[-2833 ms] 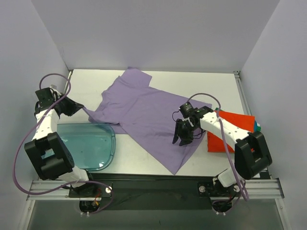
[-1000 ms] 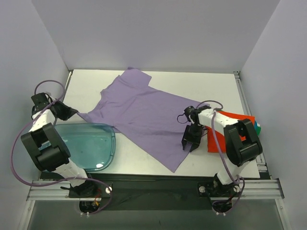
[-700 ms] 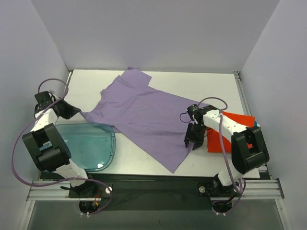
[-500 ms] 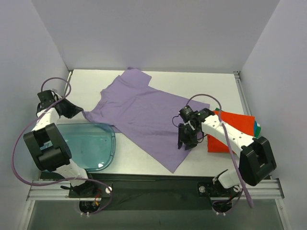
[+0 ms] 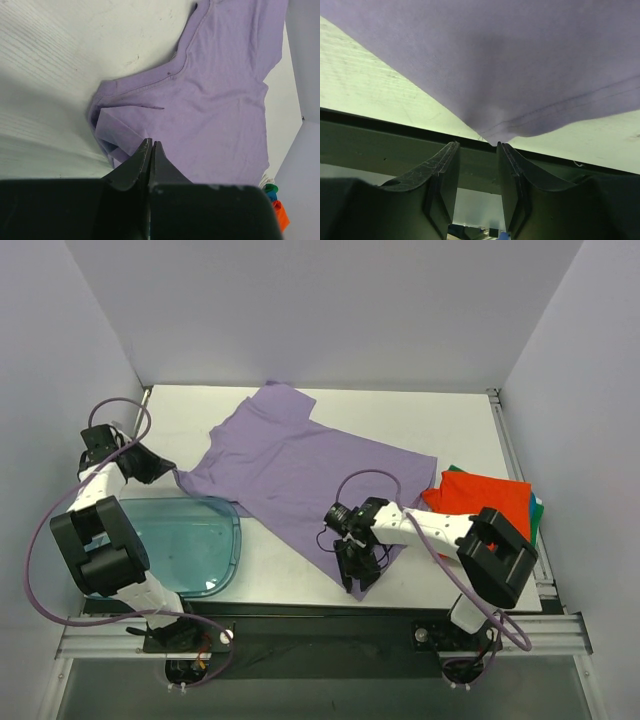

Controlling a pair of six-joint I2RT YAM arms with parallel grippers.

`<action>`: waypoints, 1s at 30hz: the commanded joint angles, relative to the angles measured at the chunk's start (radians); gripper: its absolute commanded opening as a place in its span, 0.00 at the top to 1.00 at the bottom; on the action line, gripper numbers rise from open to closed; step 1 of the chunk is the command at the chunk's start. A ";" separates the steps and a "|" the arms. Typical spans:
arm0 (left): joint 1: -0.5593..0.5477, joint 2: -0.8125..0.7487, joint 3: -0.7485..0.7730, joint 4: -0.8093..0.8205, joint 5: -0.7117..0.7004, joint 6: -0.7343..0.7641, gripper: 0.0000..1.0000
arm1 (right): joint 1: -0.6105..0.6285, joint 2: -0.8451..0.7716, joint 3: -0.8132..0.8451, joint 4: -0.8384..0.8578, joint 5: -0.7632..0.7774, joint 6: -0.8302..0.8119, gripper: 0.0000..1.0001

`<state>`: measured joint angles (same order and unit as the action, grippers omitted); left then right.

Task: Fold and stack the t-shirts
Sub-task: Grap the side of the flattened tshirt closest away from the robot with both arms

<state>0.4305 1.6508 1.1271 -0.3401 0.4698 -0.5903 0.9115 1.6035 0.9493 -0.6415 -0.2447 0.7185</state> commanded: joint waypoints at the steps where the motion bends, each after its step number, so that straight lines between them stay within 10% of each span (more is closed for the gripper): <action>1: -0.007 0.012 0.060 0.024 0.016 0.006 1.00 | 0.041 0.033 0.025 -0.035 0.013 0.048 0.64; 21: -0.035 0.043 0.100 0.019 0.013 0.004 1.00 | 0.104 0.138 -0.043 -0.030 0.096 0.128 0.62; 30: -0.050 0.024 0.123 0.012 0.027 0.007 1.00 | 0.079 0.092 -0.015 -0.062 0.073 0.079 0.99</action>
<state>0.3882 1.6993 1.1854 -0.3424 0.4740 -0.5907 1.0023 1.7103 0.9367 -0.6666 -0.1989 0.8120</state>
